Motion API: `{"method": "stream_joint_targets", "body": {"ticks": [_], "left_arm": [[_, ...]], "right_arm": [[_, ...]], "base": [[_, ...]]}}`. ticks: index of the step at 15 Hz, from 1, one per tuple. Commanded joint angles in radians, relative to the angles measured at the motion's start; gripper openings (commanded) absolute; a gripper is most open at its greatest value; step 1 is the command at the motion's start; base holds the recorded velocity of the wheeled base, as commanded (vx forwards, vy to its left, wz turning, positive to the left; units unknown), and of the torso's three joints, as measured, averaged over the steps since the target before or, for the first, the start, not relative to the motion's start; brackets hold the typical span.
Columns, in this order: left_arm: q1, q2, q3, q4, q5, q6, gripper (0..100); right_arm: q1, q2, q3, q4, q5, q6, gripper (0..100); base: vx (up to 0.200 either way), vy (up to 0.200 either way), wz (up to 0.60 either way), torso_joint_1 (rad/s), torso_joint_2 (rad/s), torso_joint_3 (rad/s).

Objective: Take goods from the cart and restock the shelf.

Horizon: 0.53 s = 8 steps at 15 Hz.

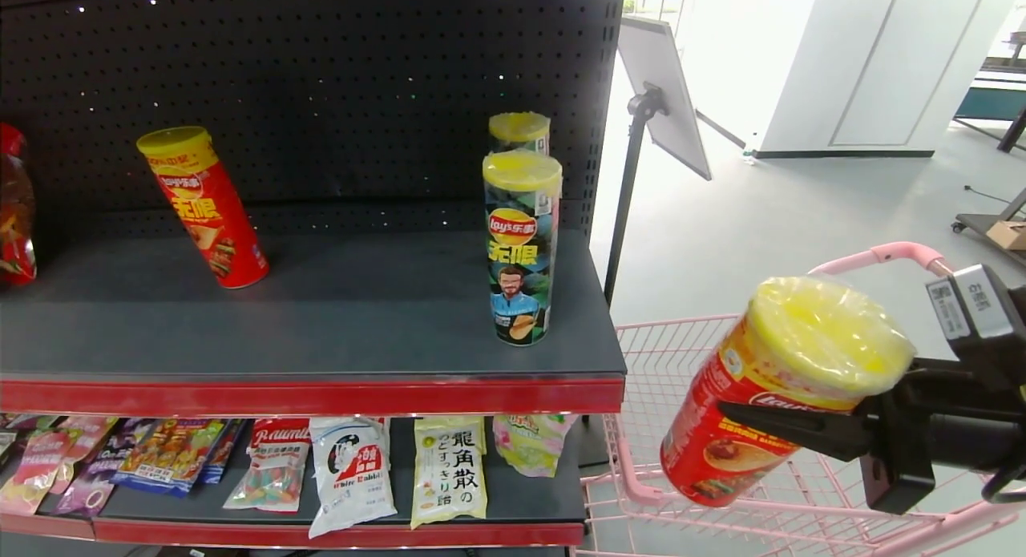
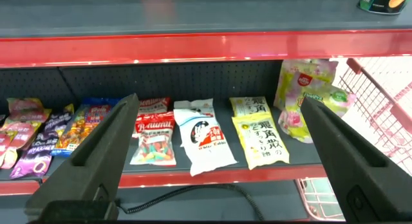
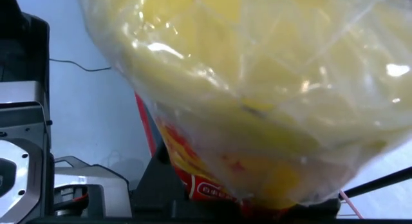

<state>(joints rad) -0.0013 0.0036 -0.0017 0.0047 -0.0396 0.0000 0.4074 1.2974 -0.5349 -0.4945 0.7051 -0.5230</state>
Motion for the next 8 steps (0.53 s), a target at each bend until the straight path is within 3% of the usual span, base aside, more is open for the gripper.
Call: {"method": "stream_joint_targets", "body": {"ticks": [1, 8], "left_arm": [[0.0, 0.001, 0.0, 0.0, 0.0, 0.0, 100], [0.0, 0.001, 0.0, 0.0, 0.0, 0.0, 100]], "right_arm": [[-0.006, -0.021, 0.003, -0.001, 0.004, 0.004, 0], [0.001, -0.061, 0.041, 0.001, 0.005, 0.018, 0]], "base": [[0.0, 0.0, 0.0, 0.0, 0.0, 0.0], [0.0, 0.0, 0.0, 0.0, 0.0, 0.0]]}}
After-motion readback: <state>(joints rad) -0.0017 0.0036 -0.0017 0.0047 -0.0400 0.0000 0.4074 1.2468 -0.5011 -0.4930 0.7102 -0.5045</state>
